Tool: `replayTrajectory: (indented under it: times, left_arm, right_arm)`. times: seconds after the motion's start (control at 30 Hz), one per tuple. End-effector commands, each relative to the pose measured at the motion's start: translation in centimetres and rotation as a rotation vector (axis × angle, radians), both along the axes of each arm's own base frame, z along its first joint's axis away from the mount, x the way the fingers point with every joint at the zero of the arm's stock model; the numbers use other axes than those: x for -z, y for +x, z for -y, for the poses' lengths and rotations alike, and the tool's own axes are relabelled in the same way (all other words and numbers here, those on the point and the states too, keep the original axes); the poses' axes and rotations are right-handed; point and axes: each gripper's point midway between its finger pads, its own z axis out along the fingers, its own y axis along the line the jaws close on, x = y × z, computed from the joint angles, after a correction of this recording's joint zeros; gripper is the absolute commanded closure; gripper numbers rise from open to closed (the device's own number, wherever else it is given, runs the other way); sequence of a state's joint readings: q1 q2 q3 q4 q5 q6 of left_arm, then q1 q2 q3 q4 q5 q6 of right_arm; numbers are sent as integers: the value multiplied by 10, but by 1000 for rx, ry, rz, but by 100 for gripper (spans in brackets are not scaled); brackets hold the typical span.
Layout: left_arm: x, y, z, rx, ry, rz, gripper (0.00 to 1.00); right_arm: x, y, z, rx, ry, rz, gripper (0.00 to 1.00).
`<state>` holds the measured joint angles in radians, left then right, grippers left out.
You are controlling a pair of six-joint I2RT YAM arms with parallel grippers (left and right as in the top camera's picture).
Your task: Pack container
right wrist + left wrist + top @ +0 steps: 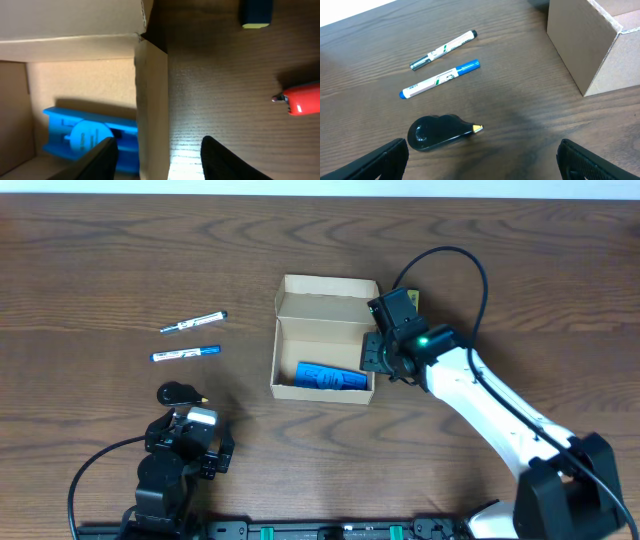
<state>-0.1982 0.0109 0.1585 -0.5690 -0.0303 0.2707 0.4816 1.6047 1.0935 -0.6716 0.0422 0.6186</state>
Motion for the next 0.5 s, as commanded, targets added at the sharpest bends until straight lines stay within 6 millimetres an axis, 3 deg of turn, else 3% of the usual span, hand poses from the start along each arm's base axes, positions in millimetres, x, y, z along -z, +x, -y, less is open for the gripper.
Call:
replayTrajectory:
  times: [0.0, 0.47]
  left_arm:
    - [4, 0, -2, 0, 24, -4, 5]
    - [4, 0, -2, 0, 24, -4, 5]
  right_arm:
    - [14, 0, 0, 6, -25, -17, 49]
    - [16, 19, -5, -97, -68, 62, 77]
